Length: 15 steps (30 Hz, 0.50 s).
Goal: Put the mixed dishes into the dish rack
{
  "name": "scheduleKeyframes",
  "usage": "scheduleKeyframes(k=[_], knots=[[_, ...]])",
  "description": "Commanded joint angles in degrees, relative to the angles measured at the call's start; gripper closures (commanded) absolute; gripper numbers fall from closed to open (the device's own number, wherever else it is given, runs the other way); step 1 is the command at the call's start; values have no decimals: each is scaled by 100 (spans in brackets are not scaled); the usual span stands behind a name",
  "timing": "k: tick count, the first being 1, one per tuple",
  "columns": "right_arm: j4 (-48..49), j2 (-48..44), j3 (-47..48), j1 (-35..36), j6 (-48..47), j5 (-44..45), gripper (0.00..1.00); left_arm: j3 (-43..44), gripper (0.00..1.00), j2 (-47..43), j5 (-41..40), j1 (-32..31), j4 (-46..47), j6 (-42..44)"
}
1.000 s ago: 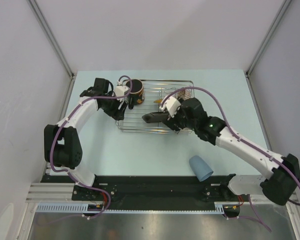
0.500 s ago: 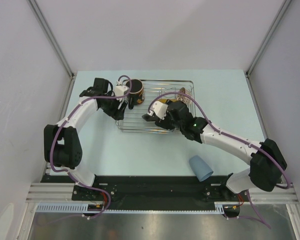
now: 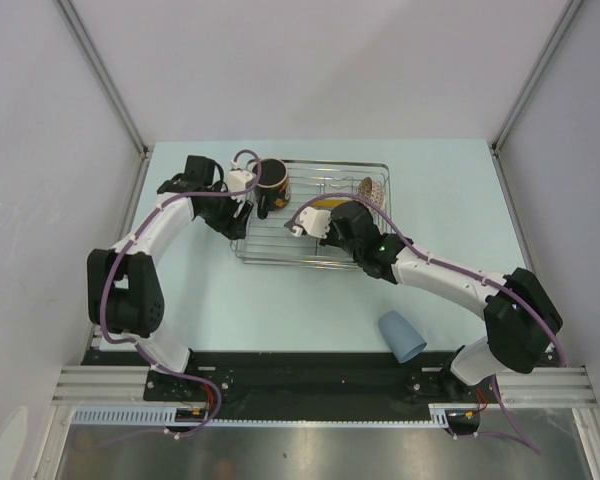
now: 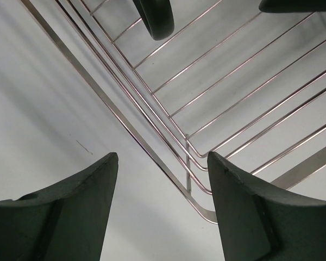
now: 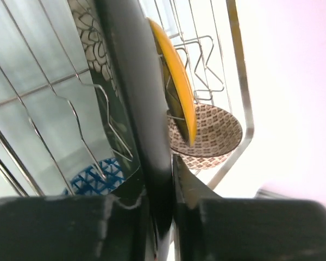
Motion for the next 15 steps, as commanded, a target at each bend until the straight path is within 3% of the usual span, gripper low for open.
scheduleKeyframes(k=[1, 3, 8, 15], knots=[[-21, -170, 30, 43, -41, 293, 95, 168, 28, 49, 152, 43, 109, 63], [-4, -249, 30, 69, -288, 426, 100, 177, 28, 58, 169, 43, 109, 63], [75, -285, 30, 184, -788, 698, 100, 203, 28, 58, 170, 43, 118, 37], [655, -39, 39, 386, -2184, 1147, 100, 238, 28, 58, 196, 43, 109, 28]])
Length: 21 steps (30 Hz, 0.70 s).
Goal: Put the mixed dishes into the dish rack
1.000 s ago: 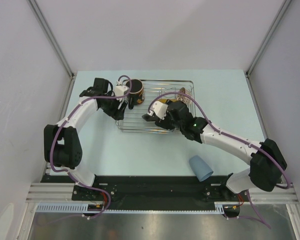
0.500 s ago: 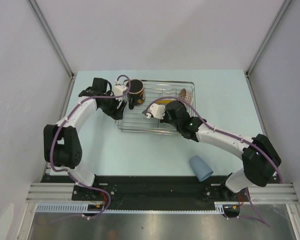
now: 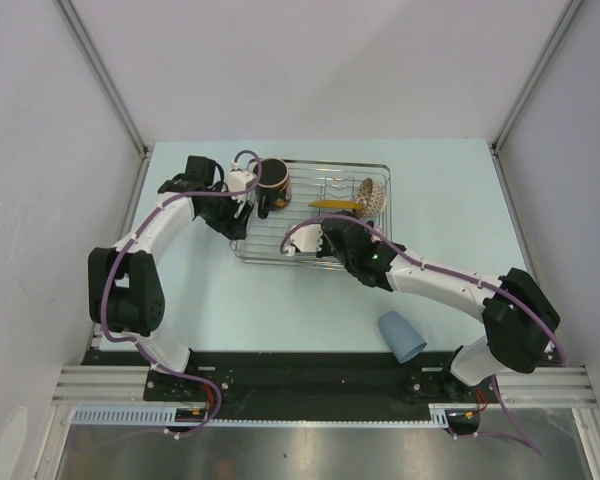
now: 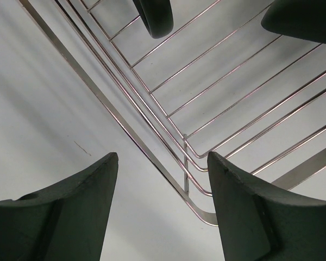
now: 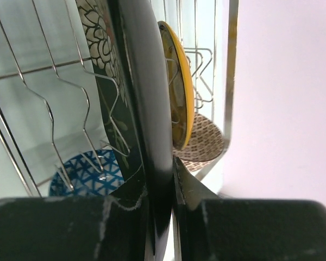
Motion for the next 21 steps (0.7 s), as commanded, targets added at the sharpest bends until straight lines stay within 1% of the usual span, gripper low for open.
scheduleKeyframes(k=[1, 6, 9, 14, 16, 17, 19, 20, 21], knots=[[747, -30, 133, 19, -1128, 675, 100, 234, 28, -10, 154, 39, 107, 30], [580, -12, 256, 19, -1340, 719, 100, 208, 28, -10, 154, 65, 116, 57], [291, 23, 274, 1, -1367, 763, 100, 190, 28, -1, 163, 82, 142, 57], [107, 23, 274, -25, -841, 754, 99, 181, 28, -10, 172, 109, 151, 74], [53, 31, 265, 1, -664, 780, 90, 199, 28, -10, 172, 126, 151, 83], [-34, 14, 274, 36, -481, 798, 81, 199, 28, -10, 163, 135, 151, 83], [-140, -12, 265, 62, -295, 789, 74, 208, 28, -10, 154, 153, 151, 100], [-227, -30, 265, 63, -199, 798, 69, 225, 29, 7, 146, 161, 142, 109], [-289, -91, 265, 80, -6, 807, 67, 225, 28, 8, 146, 162, 125, 109]])
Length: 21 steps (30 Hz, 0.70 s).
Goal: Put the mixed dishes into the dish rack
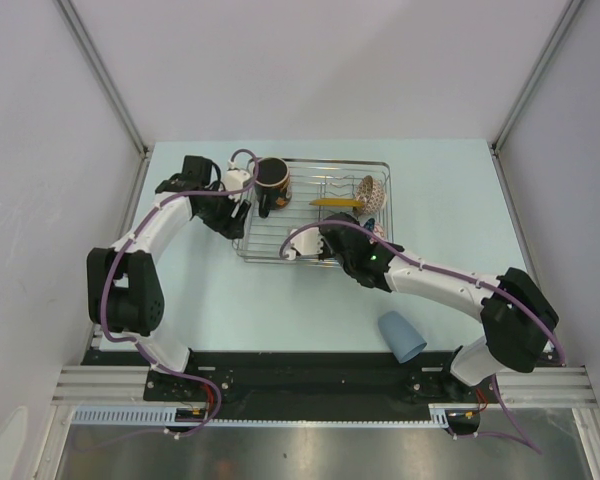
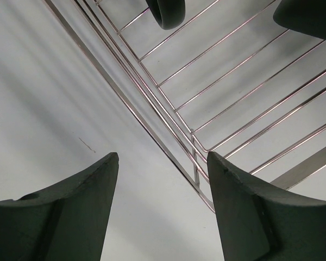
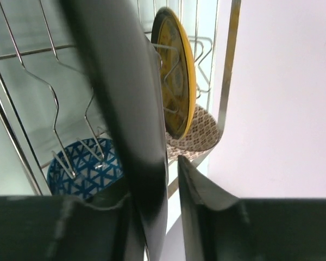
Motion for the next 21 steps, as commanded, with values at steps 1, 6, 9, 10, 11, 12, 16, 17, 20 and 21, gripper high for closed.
scheduleKeyframes(k=[1, 6, 9, 10, 11, 12, 16, 17, 20, 21], knots=[[-222, -183, 259, 4, 609, 555, 66, 234, 29, 8, 122, 63, 118, 105], [-512, -403, 259, 126, 1128, 617, 50, 251, 29, 8, 148, 72, 127, 96], [-495, -614, 259, 223, 1322, 792, 38, 295, 28, 16, 157, 72, 101, 87], [-503, -762, 259, 258, 1409, 810, 36, 322, 29, 16, 157, 72, 92, 79], [-495, -842, 259, 276, 1445, 871, 28, 330, 29, 25, 157, 72, 83, 79], [-512, -938, 267, 294, 1471, 889, 12, 348, 29, 25, 157, 72, 74, 87], [-679, -1308, 267, 408, 1708, 1091, 0, 401, 29, 25, 139, 72, 48, 87], [-749, -1483, 267, 469, 1953, 1231, 0, 410, 29, 25, 139, 72, 39, 79], [-1214, -1895, 329, 679, 3256, 1565, 0, 445, 29, 16, 130, 81, -14, 87], [-1476, -1984, 581, 733, 4013, 1705, 0, 454, 29, 8, 122, 72, -14, 105]])
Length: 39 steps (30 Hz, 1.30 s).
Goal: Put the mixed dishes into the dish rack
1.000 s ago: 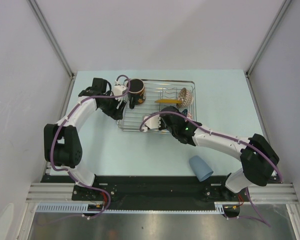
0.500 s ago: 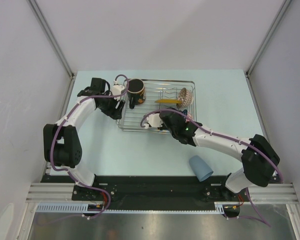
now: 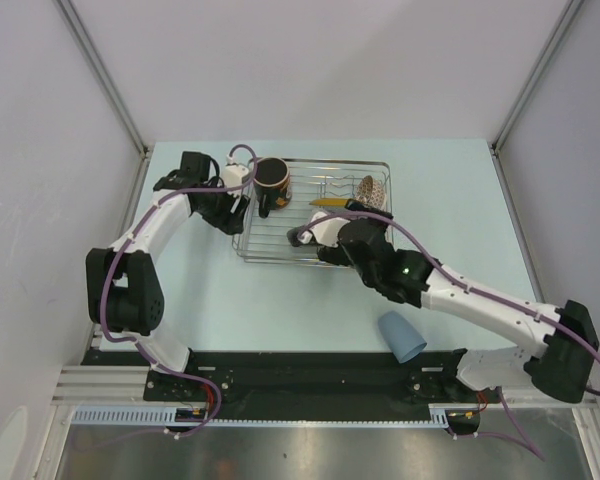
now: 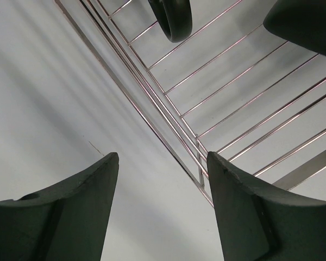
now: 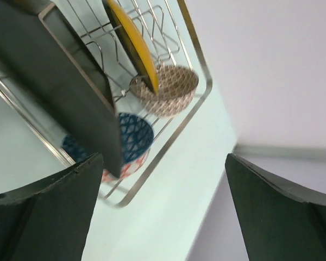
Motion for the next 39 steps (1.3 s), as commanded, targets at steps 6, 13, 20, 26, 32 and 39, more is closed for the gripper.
scheduleKeyframes(k=[6, 13, 20, 26, 32, 39], knots=[[-3841, -1164, 897, 331, 6873, 338, 0, 430, 29, 3, 42, 37, -51, 134], [-5267, -3035, -561, 586, 10640, -645, 0, 606, 29, 3, 42, 37, -157, 72], [-5426, -3452, -1345, 745, 11488, -1464, 0, 580, 29, -93, 7, 28, -209, 89], [-5408, -3408, -1652, 947, 11769, -2044, 0, 571, 29, -137, -19, 28, -245, 107], [-5549, -3294, -1776, 1131, 11910, -2379, 0, 554, 29, -102, -11, 28, -218, 107], [-5031, -3004, -2171, 1114, 11884, -2011, 0, 518, 29, -93, 34, 28, -192, 81]])
